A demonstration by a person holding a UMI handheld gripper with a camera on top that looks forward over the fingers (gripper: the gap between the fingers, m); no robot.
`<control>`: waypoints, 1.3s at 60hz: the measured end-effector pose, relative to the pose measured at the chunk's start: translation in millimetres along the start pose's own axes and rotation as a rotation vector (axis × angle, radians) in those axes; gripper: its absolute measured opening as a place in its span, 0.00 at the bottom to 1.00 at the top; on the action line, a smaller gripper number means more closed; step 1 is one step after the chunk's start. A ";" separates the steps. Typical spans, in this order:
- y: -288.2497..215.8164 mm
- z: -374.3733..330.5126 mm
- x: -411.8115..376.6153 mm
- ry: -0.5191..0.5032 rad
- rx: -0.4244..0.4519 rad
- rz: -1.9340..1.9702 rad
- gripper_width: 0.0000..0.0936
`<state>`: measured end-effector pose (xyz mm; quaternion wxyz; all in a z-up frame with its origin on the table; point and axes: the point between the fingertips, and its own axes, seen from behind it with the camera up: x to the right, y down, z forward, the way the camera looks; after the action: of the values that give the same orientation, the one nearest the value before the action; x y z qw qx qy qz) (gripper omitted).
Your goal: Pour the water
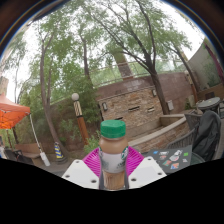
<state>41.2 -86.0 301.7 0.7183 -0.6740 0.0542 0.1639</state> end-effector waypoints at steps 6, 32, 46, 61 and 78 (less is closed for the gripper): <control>57.1 -31.8 82.4 0.118 -0.074 -0.173 0.30; 204.8 -141.3 196.8 0.216 -0.218 -0.298 0.30; 203.3 -174.3 206.4 0.221 -0.313 -0.265 0.52; 181.3 -225.9 200.5 0.310 -0.457 -0.157 0.89; 125.3 -332.9 96.0 0.371 -0.545 -0.167 0.90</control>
<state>140.4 -393.9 125.4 0.5003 -0.8618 0.0828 -0.0127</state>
